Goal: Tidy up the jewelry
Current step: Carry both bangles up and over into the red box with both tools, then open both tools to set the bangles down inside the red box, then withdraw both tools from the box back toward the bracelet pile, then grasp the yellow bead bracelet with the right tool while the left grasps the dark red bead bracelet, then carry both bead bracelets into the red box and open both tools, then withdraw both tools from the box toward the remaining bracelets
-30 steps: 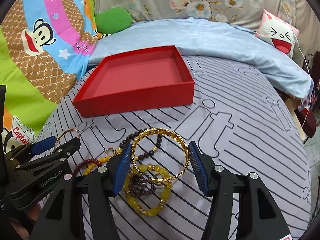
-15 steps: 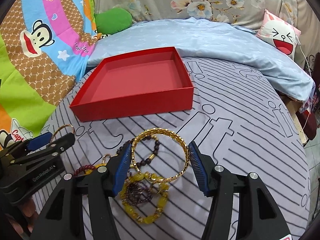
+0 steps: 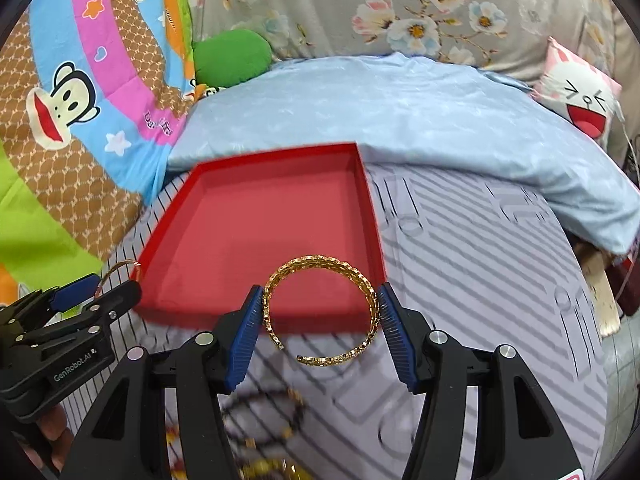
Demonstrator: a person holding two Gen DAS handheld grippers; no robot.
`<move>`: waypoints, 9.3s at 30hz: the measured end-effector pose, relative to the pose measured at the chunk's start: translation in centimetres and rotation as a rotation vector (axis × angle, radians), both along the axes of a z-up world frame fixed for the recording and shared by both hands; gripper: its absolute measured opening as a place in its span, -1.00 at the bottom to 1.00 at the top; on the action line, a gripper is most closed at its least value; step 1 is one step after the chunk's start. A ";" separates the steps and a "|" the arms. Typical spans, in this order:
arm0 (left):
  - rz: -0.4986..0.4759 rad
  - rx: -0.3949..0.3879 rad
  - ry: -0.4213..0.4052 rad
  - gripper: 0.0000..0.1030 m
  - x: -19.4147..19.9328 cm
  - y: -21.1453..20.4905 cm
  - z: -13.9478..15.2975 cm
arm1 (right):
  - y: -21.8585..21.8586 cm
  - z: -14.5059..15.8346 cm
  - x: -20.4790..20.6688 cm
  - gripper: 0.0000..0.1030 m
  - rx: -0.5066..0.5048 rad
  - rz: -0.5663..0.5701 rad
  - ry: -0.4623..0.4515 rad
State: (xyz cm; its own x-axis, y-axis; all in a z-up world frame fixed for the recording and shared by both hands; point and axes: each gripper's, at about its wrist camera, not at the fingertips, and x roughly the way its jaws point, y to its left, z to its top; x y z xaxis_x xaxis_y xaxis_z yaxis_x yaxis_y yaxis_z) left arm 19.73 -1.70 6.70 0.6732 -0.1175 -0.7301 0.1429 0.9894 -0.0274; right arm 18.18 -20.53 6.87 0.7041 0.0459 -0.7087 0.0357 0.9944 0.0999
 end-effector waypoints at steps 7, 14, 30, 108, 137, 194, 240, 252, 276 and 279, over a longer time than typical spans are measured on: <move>-0.016 0.007 -0.027 0.12 6.6 -1.2 0.9 | 0.2 0.7 7.2 0.08 -0.010 0.041 0.012; -0.035 0.005 -0.002 0.12 13.2 -2.4 0.0 | 0.9 -0.1 13.8 0.08 -0.045 0.076 0.042; -0.043 0.028 0.032 0.13 19.0 -3.7 -3.0 | 0.3 -3.9 19.0 0.09 -0.050 0.050 0.146; 0.010 -0.011 0.136 0.54 -10.6 4.0 -5.9 | 1.0 -5.7 -13.3 0.29 -0.082 -0.004 0.189; 0.010 0.016 0.168 0.51 -11.0 3.7 -8.1 | 0.7 -7.7 -13.5 -0.46 -0.095 -0.005 0.209; -0.253 -0.170 0.048 -0.85 -9.1 -0.4 2.7 | 0.8 4.3 -10.3 -0.82 0.009 0.061 -0.042; -0.097 -0.030 0.064 -0.29 12.6 -1.6 -4.3 | -0.5 -2.8 11.2 -0.68 0.018 0.038 0.092; -0.086 -0.026 0.038 -0.28 9.4 -1.3 -2.8 | 0.0 -0.9 7.3 -0.64 0.002 0.046 0.054; -0.128 -0.036 0.083 -0.19 -5.1 0.4 -3.2 | 0.3 -1.5 -6.8 -0.64 0.010 0.031 0.095; -0.138 -0.028 0.108 -0.19 -6.7 0.4 -4.4 | 0.1 -2.4 -8.1 -0.64 0.027 0.018 0.116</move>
